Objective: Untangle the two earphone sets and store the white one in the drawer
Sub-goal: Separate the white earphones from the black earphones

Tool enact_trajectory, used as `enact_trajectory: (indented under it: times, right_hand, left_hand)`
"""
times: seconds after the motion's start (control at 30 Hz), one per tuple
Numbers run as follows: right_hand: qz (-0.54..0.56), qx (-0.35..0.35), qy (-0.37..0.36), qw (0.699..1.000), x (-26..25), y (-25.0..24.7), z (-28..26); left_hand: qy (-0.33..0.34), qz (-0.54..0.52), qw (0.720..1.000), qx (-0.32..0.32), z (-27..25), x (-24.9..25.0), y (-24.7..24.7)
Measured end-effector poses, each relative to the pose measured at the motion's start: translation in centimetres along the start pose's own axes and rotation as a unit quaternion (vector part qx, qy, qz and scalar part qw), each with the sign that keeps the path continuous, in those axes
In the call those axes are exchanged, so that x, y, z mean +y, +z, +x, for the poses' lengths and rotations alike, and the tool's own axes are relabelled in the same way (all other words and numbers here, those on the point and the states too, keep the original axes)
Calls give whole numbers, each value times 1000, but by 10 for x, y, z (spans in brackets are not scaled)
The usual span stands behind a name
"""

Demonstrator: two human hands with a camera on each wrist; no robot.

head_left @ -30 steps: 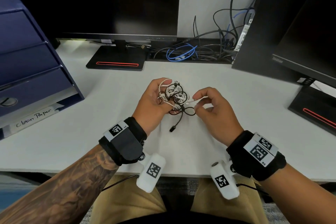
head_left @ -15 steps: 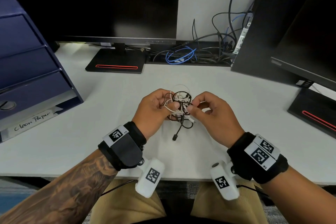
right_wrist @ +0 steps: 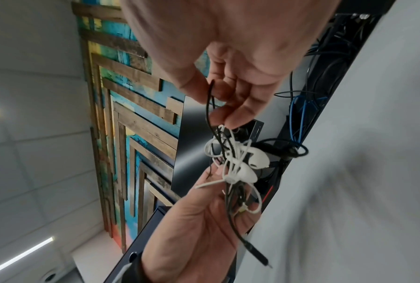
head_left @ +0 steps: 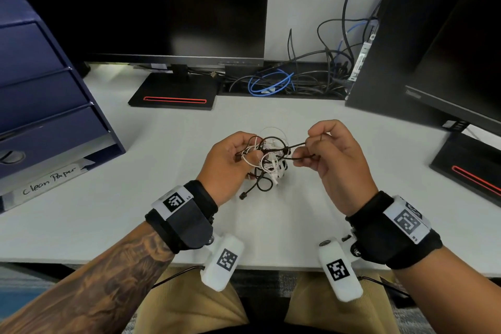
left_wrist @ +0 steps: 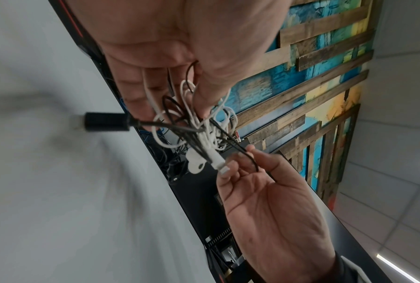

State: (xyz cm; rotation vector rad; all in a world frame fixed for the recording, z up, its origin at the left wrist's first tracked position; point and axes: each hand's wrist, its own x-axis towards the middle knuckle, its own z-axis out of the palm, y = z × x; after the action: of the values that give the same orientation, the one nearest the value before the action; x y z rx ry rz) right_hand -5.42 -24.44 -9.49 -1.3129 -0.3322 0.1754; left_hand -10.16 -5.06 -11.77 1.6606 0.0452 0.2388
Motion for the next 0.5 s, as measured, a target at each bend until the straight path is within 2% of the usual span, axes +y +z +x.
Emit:
enact_trajectory:
  times: [0.2,0.33,0.5]
  right_hand:
    - [-5,2,12,1000,-2,4,-3]
    - [-63,-13,33,997,-4,2,-3]
    - [-150,-40,57,986,-4,-1,0]
  left_hand:
    - [8,14,1000,-8,1,-1,0]
    - [15,17,1000,-2,0,0,1]
    - [31,41,998,37,6,2,-10]
